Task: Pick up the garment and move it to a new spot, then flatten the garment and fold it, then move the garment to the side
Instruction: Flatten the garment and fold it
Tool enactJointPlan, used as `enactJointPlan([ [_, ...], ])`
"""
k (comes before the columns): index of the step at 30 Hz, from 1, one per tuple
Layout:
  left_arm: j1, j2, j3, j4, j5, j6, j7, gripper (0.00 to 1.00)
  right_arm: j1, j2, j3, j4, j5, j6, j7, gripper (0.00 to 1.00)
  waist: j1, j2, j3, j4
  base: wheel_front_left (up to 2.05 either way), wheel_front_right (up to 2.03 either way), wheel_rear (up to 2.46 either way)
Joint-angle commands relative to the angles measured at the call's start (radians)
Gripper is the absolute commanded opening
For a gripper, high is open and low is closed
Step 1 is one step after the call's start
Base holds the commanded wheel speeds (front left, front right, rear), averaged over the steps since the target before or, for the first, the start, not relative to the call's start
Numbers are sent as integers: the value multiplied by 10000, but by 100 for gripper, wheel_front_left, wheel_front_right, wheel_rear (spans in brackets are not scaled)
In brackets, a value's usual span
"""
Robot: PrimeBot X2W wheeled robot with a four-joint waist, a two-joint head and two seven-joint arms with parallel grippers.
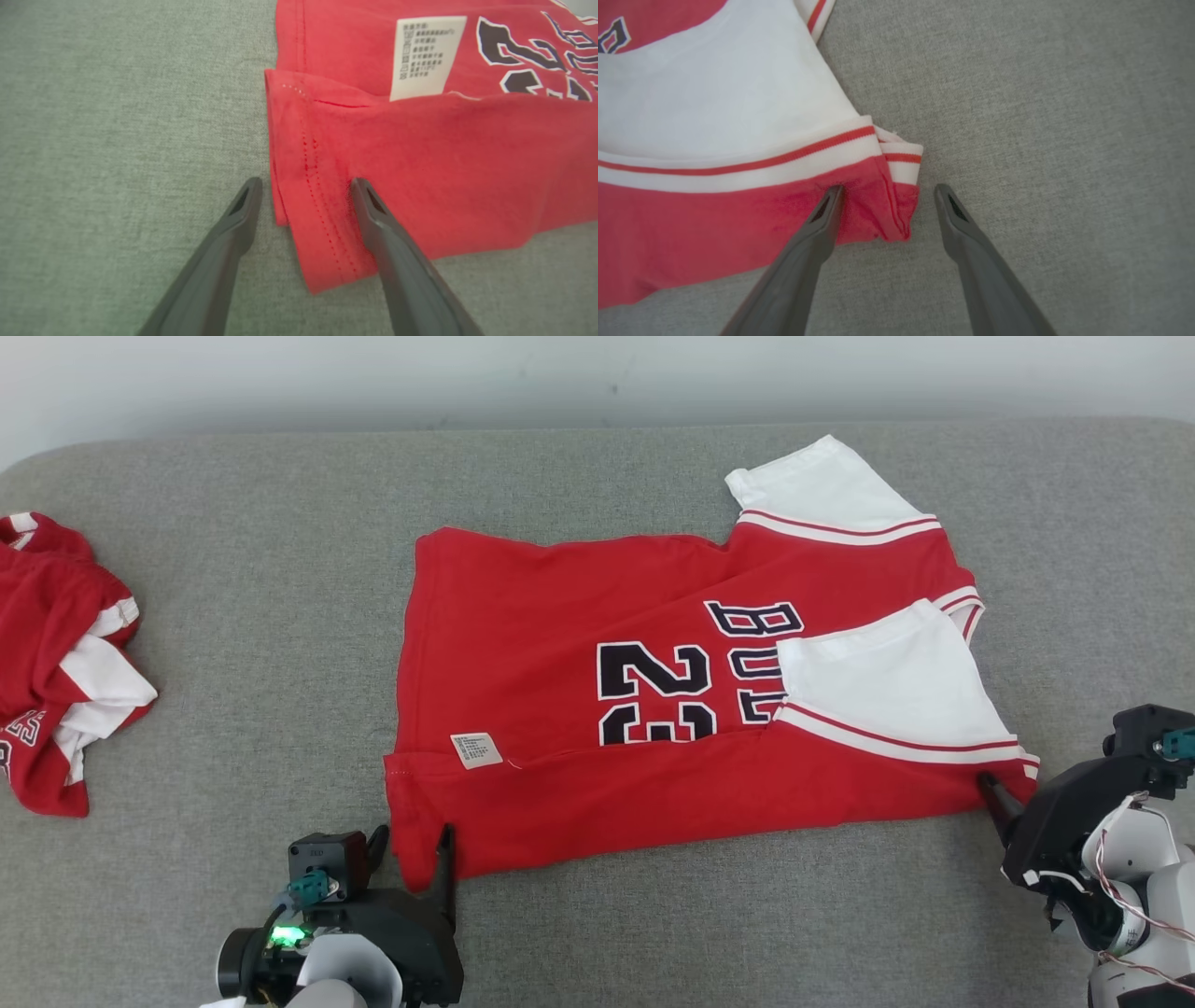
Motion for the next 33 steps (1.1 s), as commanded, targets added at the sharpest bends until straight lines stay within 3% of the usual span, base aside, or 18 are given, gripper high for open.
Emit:
enactJointPlan([
  [1,292,88,-117,264,-76,14,294,78,-83,56,33,100,96,6,65,68,1,1,8,7,0,0,0],
  [2,291,96,-130,262,-88,-17,330,37,-109,94,79,148,148,6,66,39,1,1,6,5,0,0,0],
  [3,297,83,-145,260,-138,-64,378,0,-133,118,110,191,187,6,53,0,1,1,-2,4,0,0,0],
  [8,314,93,-200,229,-201,-173,396,0,60,274,152,-5,657,6,-329,0,1,1,-221,11,0,0,0],
  [13,523,277,-67,-144,-341,-81,372,0,783,504,145,-965,1265,6,-422,0,1,1,-517,-115,0,0,0],
  [22,1388,734,60,-1208,-540,220,538,0,2335,732,-450,-2810,1021,5,203,0,1,1,-870,-320,0,0,0],
  [28,1908,900,49,-1670,-599,408,714,0,2951,927,-738,-3362,946,5,547,0,1,1,-930,-318,0,0,0],
  [29,1990,922,42,-1743,-604,450,763,3,3015,958,-750,-3424,949,5,582,0,1,1,-928,-318,0,0,0],
  [30,2126,955,17,-1876,-650,488,855,13,3122,1028,-746,-3476,892,5,660,0,1,1,-917,-312,0,0,0],
  [33,2293,979,-8,-2016,-692,565,956,19,3284,1083,-729,-3469,736,5,824,0,1,1,-916,-294,0,0,0],
])
